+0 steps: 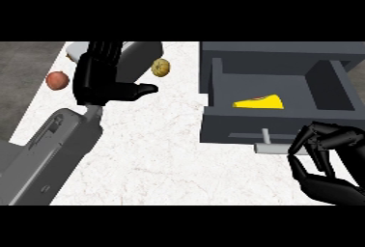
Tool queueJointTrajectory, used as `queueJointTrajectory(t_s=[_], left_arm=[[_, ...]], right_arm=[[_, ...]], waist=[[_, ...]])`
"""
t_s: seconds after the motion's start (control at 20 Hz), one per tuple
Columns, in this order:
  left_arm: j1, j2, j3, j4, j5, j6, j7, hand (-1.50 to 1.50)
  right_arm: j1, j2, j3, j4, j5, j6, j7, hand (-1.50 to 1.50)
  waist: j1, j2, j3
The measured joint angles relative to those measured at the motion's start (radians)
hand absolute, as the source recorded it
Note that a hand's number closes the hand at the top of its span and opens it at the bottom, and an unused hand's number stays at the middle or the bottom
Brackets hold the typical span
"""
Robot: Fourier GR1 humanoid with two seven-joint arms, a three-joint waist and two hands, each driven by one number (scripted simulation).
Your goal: Pick up the cup, place it into the drawer and close the drawer
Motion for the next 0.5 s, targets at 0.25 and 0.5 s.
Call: queueJointTrajectory(t_s=[0.25,0.5], left_arm=[[0.151,0.074,0.035,-0.124,0.019,-0.053,0.006,-1.5],[0.259,0.123,0.075,-0.161,0.031,-0.129,-0.02,-1.5]], right_arm=[[-0.043,-0.032,0.08,0.054,0.188,-0.005,-0.057,1.5],[-0.06,-0.07,0.182,0.158,0.43,-0.052,-0.172,1.5]], waist=[[0.001,0.004,0.0],[-0.001,0.007,0.0]])
